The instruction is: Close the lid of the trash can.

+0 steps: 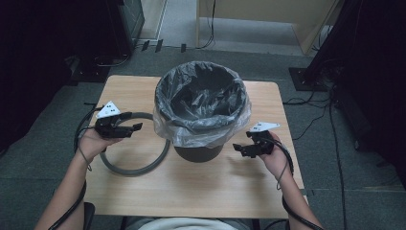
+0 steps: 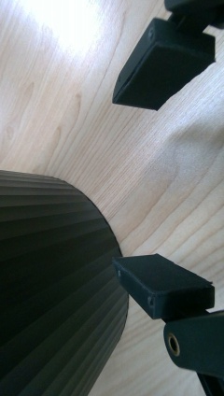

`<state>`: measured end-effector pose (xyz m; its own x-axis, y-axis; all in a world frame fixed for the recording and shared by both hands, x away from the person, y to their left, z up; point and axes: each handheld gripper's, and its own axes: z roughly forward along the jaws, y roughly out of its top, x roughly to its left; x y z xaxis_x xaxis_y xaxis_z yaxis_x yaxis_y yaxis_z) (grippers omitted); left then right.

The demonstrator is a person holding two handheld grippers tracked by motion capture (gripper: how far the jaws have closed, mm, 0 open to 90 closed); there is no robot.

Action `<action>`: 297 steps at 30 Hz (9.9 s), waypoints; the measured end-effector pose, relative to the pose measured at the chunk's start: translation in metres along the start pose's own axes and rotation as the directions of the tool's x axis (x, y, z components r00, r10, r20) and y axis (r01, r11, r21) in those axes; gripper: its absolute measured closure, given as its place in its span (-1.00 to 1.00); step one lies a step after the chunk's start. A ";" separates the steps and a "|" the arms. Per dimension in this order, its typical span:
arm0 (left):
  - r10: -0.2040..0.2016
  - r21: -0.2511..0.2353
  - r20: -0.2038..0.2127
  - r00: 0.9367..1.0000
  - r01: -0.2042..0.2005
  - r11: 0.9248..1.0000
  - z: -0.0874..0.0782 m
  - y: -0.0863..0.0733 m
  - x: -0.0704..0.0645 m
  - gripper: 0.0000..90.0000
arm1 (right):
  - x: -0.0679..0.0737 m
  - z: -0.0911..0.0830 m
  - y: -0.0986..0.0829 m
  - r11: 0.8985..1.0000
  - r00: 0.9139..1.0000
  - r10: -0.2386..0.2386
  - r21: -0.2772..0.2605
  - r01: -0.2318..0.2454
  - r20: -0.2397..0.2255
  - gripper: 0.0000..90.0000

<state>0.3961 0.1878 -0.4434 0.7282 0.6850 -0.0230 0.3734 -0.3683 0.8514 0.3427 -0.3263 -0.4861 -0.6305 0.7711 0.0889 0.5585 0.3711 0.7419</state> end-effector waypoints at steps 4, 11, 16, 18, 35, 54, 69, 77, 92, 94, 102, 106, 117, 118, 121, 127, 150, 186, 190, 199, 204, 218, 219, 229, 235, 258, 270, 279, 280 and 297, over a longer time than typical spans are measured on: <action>-0.021 -0.008 0.006 1.000 0.021 1.000 0.002 -0.004 0.005 -0.31 | 0.001 0.010 -0.005 1.000 0.999 0.019 0.003 -0.019 -0.027 -0.61; -0.008 0.006 -0.017 1.000 0.008 1.000 0.007 -0.011 0.015 -0.30 | -0.005 0.020 -0.019 0.999 1.000 0.018 0.038 -0.017 -0.025 -0.61; 0.012 0.026 -0.026 1.000 -0.011 1.000 0.012 -0.018 0.023 -0.30 | -0.007 0.024 -0.023 0.999 1.000 0.002 0.039 -0.001 -0.016 -0.62; 0.010 0.023 -0.021 1.000 -0.010 1.000 0.014 -0.020 0.027 -0.30 | -0.007 0.025 -0.024 1.000 1.000 0.005 0.025 -0.004 -0.013 -0.63; -0.051 0.053 -0.067 0.996 0.054 0.997 0.022 -0.044 0.066 -0.30 | -0.002 0.030 -0.026 0.998 0.997 -0.065 0.015 0.064 0.032 -0.73; -0.086 0.144 -0.102 0.991 0.100 0.984 0.023 -0.071 0.090 -0.27 | -0.001 0.031 -0.026 0.998 0.998 -0.054 0.015 0.053 0.044 -0.74; -0.058 0.142 -0.128 0.990 0.076 0.987 0.026 -0.069 0.091 0.27 | -0.001 0.031 -0.026 0.998 0.998 -0.054 0.015 0.053 0.044 -0.74; -0.058 0.136 -0.130 0.990 0.075 0.988 0.027 -0.069 0.086 0.64 | -0.001 0.031 -0.026 0.998 0.998 -0.054 0.016 0.054 0.045 -0.74; -0.224 0.135 -0.133 0.966 0.241 0.961 0.007 -0.077 0.095 0.75 | -0.001 0.031 -0.026 0.998 0.998 -0.056 0.019 0.055 0.041 -0.78; -0.240 0.135 -0.132 0.962 0.257 0.957 0.006 -0.077 0.096 0.75 | -0.001 0.031 -0.026 0.998 0.998 -0.055 0.019 0.054 0.041 -0.78; -0.305 0.118 -0.145 0.941 0.322 0.939 -0.003 -0.077 0.101 0.75 | -0.001 0.032 -0.026 0.998 0.998 -0.053 0.021 0.052 0.043 -0.79; -0.315 0.102 -0.144 0.938 0.330 0.938 -0.008 -0.070 0.102 0.75 | -0.001 0.032 -0.026 0.998 0.998 -0.053 0.022 0.052 0.043 -0.80; -0.319 0.157 -0.117 0.941 0.335 0.929 -0.021 -0.041 0.106 0.75 | -0.001 0.032 -0.026 0.999 0.998 -0.050 0.023 0.049 0.046 -0.80; -0.319 0.160 -0.116 0.941 0.335 0.929 -0.022 -0.039 0.106 0.75 | -0.001 0.032 -0.026 0.999 0.998 -0.049 0.023 0.048 0.046 -0.80; -0.320 0.167 -0.111 0.941 0.335 0.927 -0.027 -0.032 0.107 0.75 | -0.001 0.032 -0.026 0.999 0.998 -0.048 0.023 0.047 0.046 -0.80; -0.320 0.172 -0.123 0.940 0.337 0.926 -0.036 -0.023 0.110 0.75 | -0.001 0.032 -0.026 0.999 0.998 -0.049 0.023 0.048 0.046 -0.80; -0.350 0.182 -0.144 0.926 0.372 0.910 -0.075 0.013 0.123 0.75 | 0.000 0.032 -0.026 0.999 0.998 -0.047 0.022 0.046 0.047 -0.80; -0.359 0.136 -0.155 0.920 0.380 0.915 -0.127 0.090 0.130 0.75 | 0.000 0.032 -0.026 0.999 0.998 -0.048 0.023 0.047 0.048 -0.80; -0.369 0.131 -0.140 0.919 0.387 0.913 -0.127 0.095 0.129 0.75 | 0.000 0.031 -0.026 0.999 0.998 -0.046 0.024 0.045 0.049 -0.80; -0.358 0.126 -0.128 0.925 0.373 0.919 -0.130 0.117 0.125 0.75 | 0.000 0.031 -0.026 0.999 0.998 -0.044 0.025 0.043 0.051 -0.80; -0.350 0.131 -0.122 0.929 0.364 0.922 -0.129 0.130 0.122 0.75 | 0.000 0.032 -0.026 0.999 0.998 -0.045 0.025 0.043 0.052 -0.81; -0.304 0.147 -0.093 0.948 0.315 0.938 -0.106 0.161 0.105 0.75 | 0.000 0.032 -0.026 0.999 0.998 -0.043 0.026 0.042 0.052 -0.81; -0.300 0.147 -0.092 0.950 0.311 0.939 -0.104 0.163 0.104 0.75 | 0.000 0.032 -0.026 0.999 0.998 -0.043 0.025 0.042 0.052 -0.81; -0.278 0.158 -0.068 0.958 0.285 0.945 -0.083 0.179 0.093 0.75 | 0.000 0.032 -0.026 0.999 0.998 -0.043 0.026 0.042 0.052 -0.81; -0.277 0.150 -0.056 0.959 0.282 0.948 -0.072 0.188 0.087 0.75 | 0.000 0.032 -0.025 0.999 0.998 -0.044 0.027 0.043 0.051 -0.83; -0.197 0.167 0.043 0.979 0.187 0.968 -0.008 0.225 0.044 0.75 | 0.001 0.033 -0.025 0.998 0.998 -0.057 0.039 0.056 0.037 -0.92; -0.162 0.159 0.083 0.983 0.148 0.976 0.015 0.243 0.025 0.75 | 0.000 0.033 -0.025 0.997 0.997 -0.063 0.042 0.062 0.033 -0.94; -0.122 0.170 0.135 0.983 0.098 0.981 0.035 0.255 0.001 0.75 | 0.001 0.034 -0.024 0.997 0.997 -0.064 0.043 0.063 0.032 -0.95; -0.121 0.167 0.141 0.983 0.097 0.981 0.037 0.255 -0.001 0.75 | 0.001 0.034 -0.024 0.997 0.997 -0.064 0.043 0.063 0.032 -0.95; -0.048 0.187 0.183 0.982 0.013 0.982 0.051 0.259 -0.025 0.74 | 0.000 0.034 -0.024 0.996 0.997 -0.074 0.050 0.073 0.019 -1.00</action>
<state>0.5037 0.0431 -0.2486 0.8024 0.5752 -0.1593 0.4838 -0.4706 0.7378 0.3474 -0.3172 -0.5268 -0.6598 0.7512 0.0217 0.5372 0.4513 0.7125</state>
